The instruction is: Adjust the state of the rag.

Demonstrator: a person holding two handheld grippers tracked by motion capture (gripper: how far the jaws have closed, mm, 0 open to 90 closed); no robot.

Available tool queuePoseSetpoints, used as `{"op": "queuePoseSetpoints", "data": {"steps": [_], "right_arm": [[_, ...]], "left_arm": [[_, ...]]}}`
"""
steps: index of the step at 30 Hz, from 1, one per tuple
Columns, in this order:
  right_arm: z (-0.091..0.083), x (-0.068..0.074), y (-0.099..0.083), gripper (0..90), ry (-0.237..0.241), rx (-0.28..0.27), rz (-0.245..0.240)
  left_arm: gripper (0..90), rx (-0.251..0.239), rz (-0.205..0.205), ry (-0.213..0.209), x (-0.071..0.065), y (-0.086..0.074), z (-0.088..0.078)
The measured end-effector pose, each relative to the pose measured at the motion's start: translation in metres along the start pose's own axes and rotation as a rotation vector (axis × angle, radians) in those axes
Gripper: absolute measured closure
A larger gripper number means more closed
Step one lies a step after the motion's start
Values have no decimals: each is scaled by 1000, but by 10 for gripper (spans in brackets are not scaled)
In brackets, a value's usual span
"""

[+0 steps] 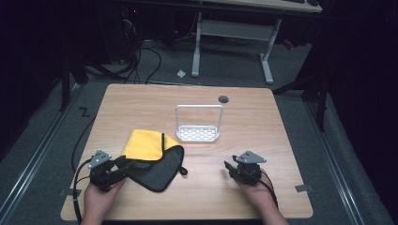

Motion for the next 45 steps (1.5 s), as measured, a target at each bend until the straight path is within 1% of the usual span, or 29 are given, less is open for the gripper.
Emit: {"op": "queuePoseSetpoints", "data": {"steps": [1, 2, 4, 6, 9, 13, 15, 18, 20, 22, 23, 24, 25, 26, 27, 28, 29, 30, 32, 34, 35, 36, 37, 38, 39, 41, 43, 44, 45], "right_arm": [[1, -1, 1, 576, -4, -6, -5], [1, -1, 2, 575, -7, -8, -19], [2, 1, 2, 571, 0, -5, -20], [2, 2, 1, 566, -2, 1, -37], [1, 4, 2, 555, 4, -11, -33], [3, 4, 2, 545, 6, -6, -27], [5, 5, 2, 546, 12, -5, -24], [7, 6, 2, 556, 18, -2, -21], [8, 7, 3, 571, 15, -3, -16], [8, 8, 3, 577, 13, -3, -22], [8, 8, 4, 576, 14, -5, -23], [8, 9, 4, 573, 13, -7, -22], [8, 9, 4, 570, 13, -7, -23], [8, 9, 4, 567, 12, -6, -24], [8, 9, 4, 567, 12, -6, -24], [8, 9, 3, 561, 11, -4, -21], [8, 9, 3, 560, 12, -4, -21], [9, 9, 3, 558, 12, -5, -21], [9, 9, 3, 558, 14, 0, -20], [10, 10, 2, 557, 17, 7, -22], [11, 10, 1, 557, 19, 8, -23], [11, 11, 1, 557, 21, 10, -21], [11, 11, 1, 558, 20, 10, -25], [11, 11, 1, 558, 20, 9, -27], [11, 12, 1, 558, 20, 8, -27], [10, 12, 1, 558, 22, 5, -28], [10, 12, 1, 558, 25, 4, -27], [10, 11, 1, 558, 28, 3, -24], [10, 11, 1, 558, 28, 3, -21]], "left_arm": [[468, -1, 20, 5, -3, 0, 1], [466, -2, 24, 0, -5, 0, 1], [458, 1, 24, -10, -7, 1, 2], [453, 5, 25, -15, -8, 0, 3], [449, 13, 27, -25, -8, -1, 4], [438, 12, 29, -29, -9, 0, 3], [428, 8, 35, -37, -12, 2, 2], [387, 0, 19, -83, -21, 11, 3], [363, -11, 59, -66, -26, 17, 9], [354, -4, 102, -33, -27, 21, 17], [356, 10, 116, -11, -24, 22, 24], [382, 24, 109, -3, -23, 21, 28], [405, 52, 104, 5, -20, 17, 34], [446, 83, 114, 20, -19, 11, 40], [501, 83, 114, 20, -19, 11, 40], [575, 148, 162, 78, -14, -3, 51], [609, 153, 164, 78, -14, -7, 53], [641, 147, 160, 76, -13, -7, 53], [738, 153, 163, 82, -12, -7, 52], [780, 148, 183, 81, -15, -9, 50], [786, 148, 191, 79, -17, -9, 50], [792, 148, 191, 79, -17, -9, 50], [793, 151, 196, 69, -21, -10, 48], [792, 152, 194, 44, -27, -13, 46], [792, 150, 191, 30, -30, -14, 45], [791, 153, 194, 8, -38, -17, 41], [790, 157, 200, -23, -48, -20, 37], [789, 157, 200, -23, -48, -20, 37], [787, 159, 203, -48, -57, -22, 34]]}}
Point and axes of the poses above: each handheld gripper's, and its own axes: z roughly forward along the jaws, y roughly out of its top, x roughly to its left, the point moved 10 cm from there along z, roughly forward along the jaws, and after that the axes turned 15 degrees about y, right-handed, at the moved point
